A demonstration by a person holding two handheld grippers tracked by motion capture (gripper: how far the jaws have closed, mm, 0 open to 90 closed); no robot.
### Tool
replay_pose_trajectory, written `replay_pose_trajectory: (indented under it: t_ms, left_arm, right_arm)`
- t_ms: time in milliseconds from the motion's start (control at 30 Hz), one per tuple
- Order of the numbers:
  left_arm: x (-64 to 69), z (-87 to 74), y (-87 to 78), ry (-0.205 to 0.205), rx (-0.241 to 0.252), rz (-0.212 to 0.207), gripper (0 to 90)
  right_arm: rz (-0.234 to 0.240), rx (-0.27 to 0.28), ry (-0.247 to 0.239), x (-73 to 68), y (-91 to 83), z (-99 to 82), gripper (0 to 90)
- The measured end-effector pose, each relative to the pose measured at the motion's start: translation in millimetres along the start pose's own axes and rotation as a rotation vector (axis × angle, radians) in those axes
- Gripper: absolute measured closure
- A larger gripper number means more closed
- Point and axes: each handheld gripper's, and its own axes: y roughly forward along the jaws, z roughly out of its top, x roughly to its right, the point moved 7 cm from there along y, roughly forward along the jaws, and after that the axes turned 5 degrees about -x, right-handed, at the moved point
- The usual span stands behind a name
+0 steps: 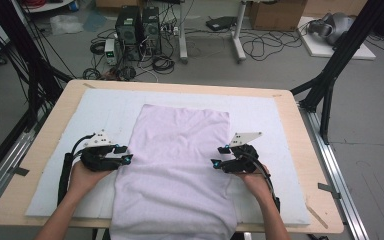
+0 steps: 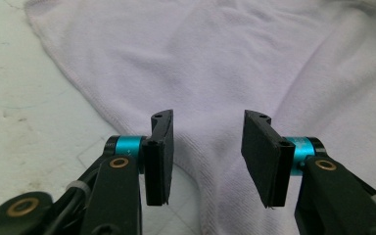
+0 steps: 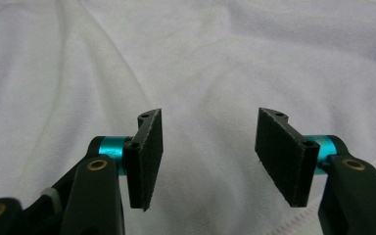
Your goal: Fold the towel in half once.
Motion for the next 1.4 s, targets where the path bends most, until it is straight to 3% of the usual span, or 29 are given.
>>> replay_pose_trajectory:
  t_ms: [100, 267, 467, 567, 667, 800, 900, 967, 1067, 1133, 1233, 1333, 1400]
  left_arm:
    - [-11.2, 10.1, 1.2, -0.011, 0.005, 0.017, 57.0]
    - [-28.9, 38.6, 7.0, -0.010, 0.013, 0.019, 58.1]
    - [-60.0, 73.5, 22.9, -0.035, -0.009, 0.032, 59.8]
    - [-74.3, 80.8, 35.1, -0.048, -0.024, 0.047, 59.8]
    - [-84.1, 77.1, 47.3, -0.075, -0.038, 0.059, 61.1]
    - [-94.4, 61.4, 65.7, -0.129, -0.105, 0.073, 64.8]
    - [-95.5, 57.6, 75.9, -0.141, -0.119, 0.087, 63.3]
    - [-95.6, 56.1, 83.9, -0.134, -0.129, 0.118, 61.1]
    - [-96.8, 50.0, 93.4, -0.138, -0.159, 0.143, 63.8]
    - [-98.5, 50.5, 93.1, -0.154, -0.152, 0.157, 73.4]
    - [-98.7, 49.7, 93.3, -0.155, -0.160, 0.156, 86.0]
    - [-98.7, 49.7, 92.3, -0.163, -0.164, 0.150, 87.9]
    - [-98.3, 49.9, 90.1, -0.167, -0.165, 0.140, 88.2]
  right_arm:
    - [-0.015, 0.011, 0.016, 11.2, -4.7, 5.4, 44.3]
    - [-0.041, -0.027, 0.013, 34.7, -6.1, 20.4, 43.7]
    - [-0.091, -0.029, 0.035, 76.2, -8.3, 47.7, 44.2]
    - [-0.112, -0.019, 0.064, 93.9, -5.8, 56.1, 44.8]
    - [-0.116, -0.024, 0.092, 106.6, 3.1, 55.1, 46.1]
    - [-0.106, -0.068, 0.123, 113.6, 17.5, 44.0, 46.1]
    - [-0.128, -0.101, 0.128, 117.3, 25.8, 35.7, 46.7]
    - [-0.144, -0.114, 0.140, 120.9, 30.9, 30.4, 47.7]
    - [-0.161, -0.139, 0.144, 123.3, 36.6, 24.8, 50.8]
    - [-0.160, -0.149, 0.149, 123.6, 40.5, 20.8, 55.4]
    - [-0.169, -0.113, 0.150, 121.5, 41.8, 19.2, 68.0]
    - [-0.118, -0.111, 0.173, 117.9, 42.0, 19.9, 85.0]
    - [-0.112, -0.114, 0.181, 116.6, 42.0, 20.4, 86.6]
